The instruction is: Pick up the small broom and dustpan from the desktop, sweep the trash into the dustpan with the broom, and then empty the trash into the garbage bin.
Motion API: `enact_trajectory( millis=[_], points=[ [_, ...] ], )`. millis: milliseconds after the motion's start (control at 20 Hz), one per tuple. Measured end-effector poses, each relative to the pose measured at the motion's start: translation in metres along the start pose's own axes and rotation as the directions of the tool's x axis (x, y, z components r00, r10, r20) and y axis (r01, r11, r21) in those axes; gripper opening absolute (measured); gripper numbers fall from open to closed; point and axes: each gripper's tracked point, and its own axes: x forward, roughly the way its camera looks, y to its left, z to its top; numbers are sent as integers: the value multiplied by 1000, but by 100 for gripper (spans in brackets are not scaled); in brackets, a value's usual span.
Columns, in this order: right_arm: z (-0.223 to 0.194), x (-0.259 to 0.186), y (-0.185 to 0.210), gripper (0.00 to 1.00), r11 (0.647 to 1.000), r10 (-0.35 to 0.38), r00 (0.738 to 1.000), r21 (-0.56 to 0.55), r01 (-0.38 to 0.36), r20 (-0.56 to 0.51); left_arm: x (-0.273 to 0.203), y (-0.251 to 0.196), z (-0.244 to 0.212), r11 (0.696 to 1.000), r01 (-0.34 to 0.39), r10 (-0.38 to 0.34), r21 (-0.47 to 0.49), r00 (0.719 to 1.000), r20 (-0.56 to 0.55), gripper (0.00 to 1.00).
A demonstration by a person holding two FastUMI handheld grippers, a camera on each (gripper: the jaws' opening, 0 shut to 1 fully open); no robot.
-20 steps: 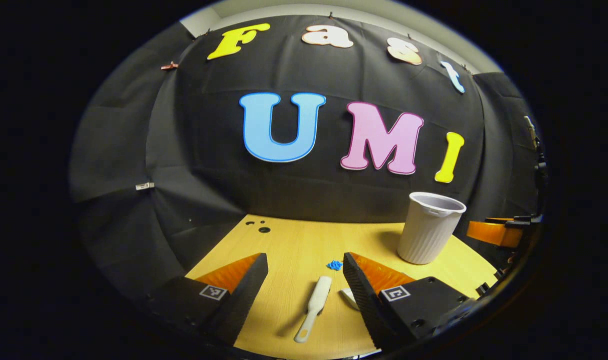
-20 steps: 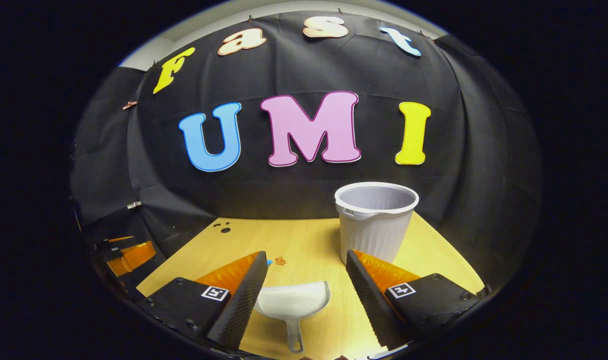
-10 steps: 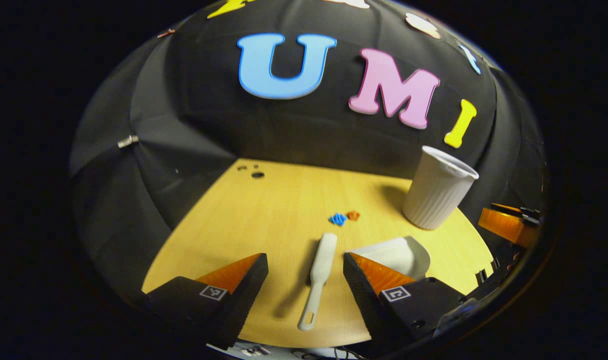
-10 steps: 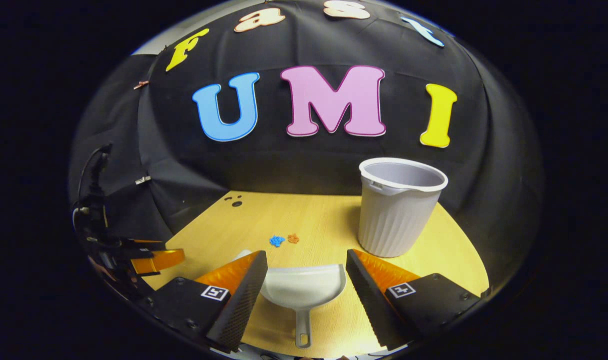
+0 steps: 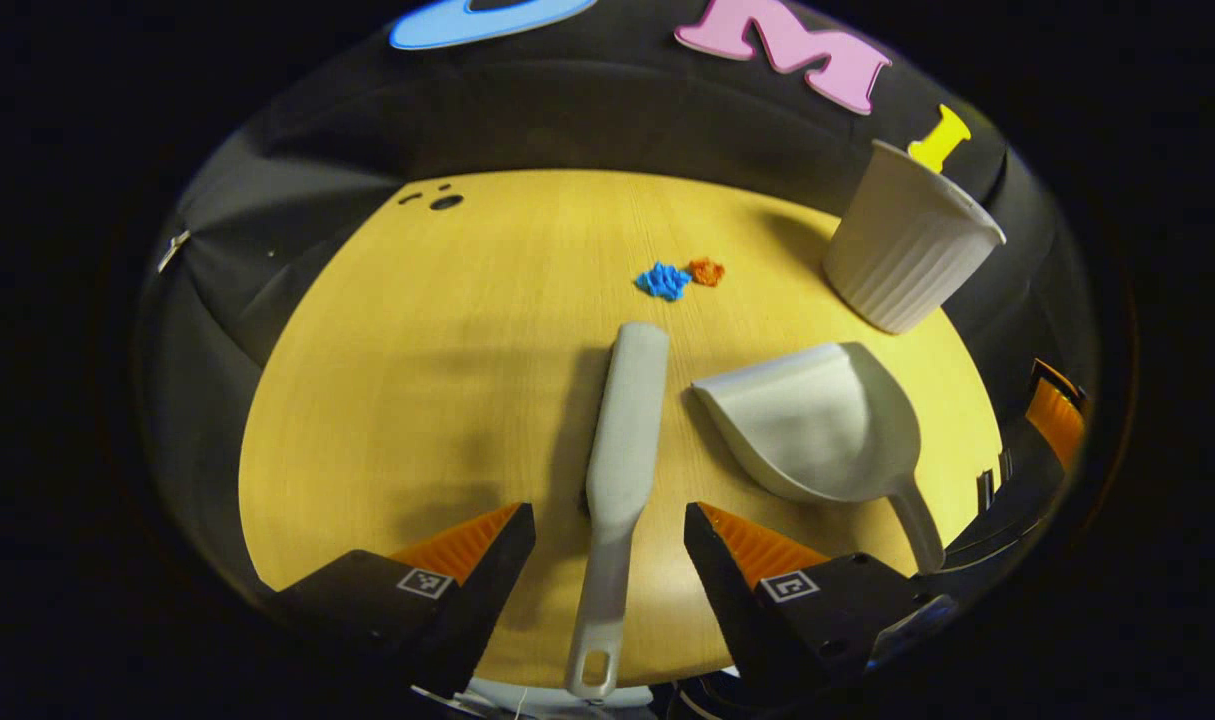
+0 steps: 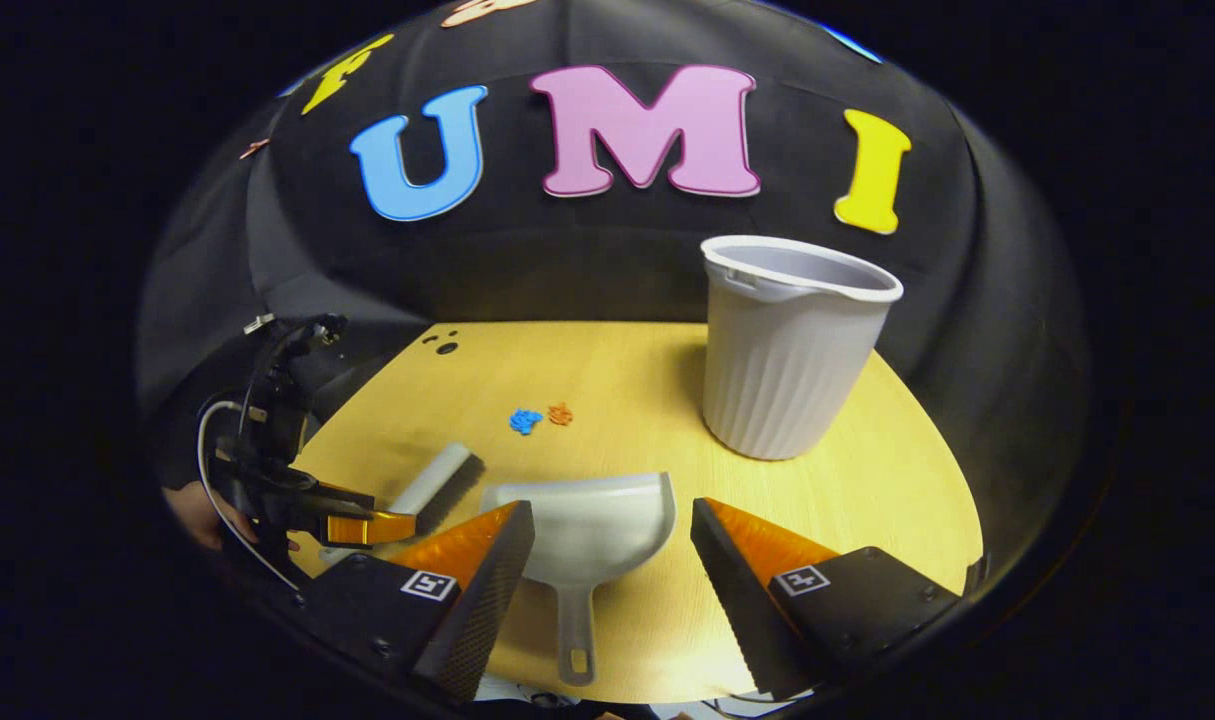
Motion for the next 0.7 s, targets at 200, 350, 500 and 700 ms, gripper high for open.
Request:
enact_trajectory(
  millis=[200,350,500,700],
  points=[
    [-19,12,-16,99,998,-24,998,48,27,-65,24,6,-5,996,-44,50,73,995,-87,94],
    [-28,18,-19,99,998,-21,994,56,27,-103,37,7,-9,994,-57,67,98,992,-110,89],
    [-39,24,-12,99,998,19,988,60,-9,-155,41,3,-6,994,-47,56,99,995,-87,78],
    [-73,26,-7,99,992,86,948,112,-54,-306,41,1,-6,993,-62,68,102,997,-49,43]
  ],
)
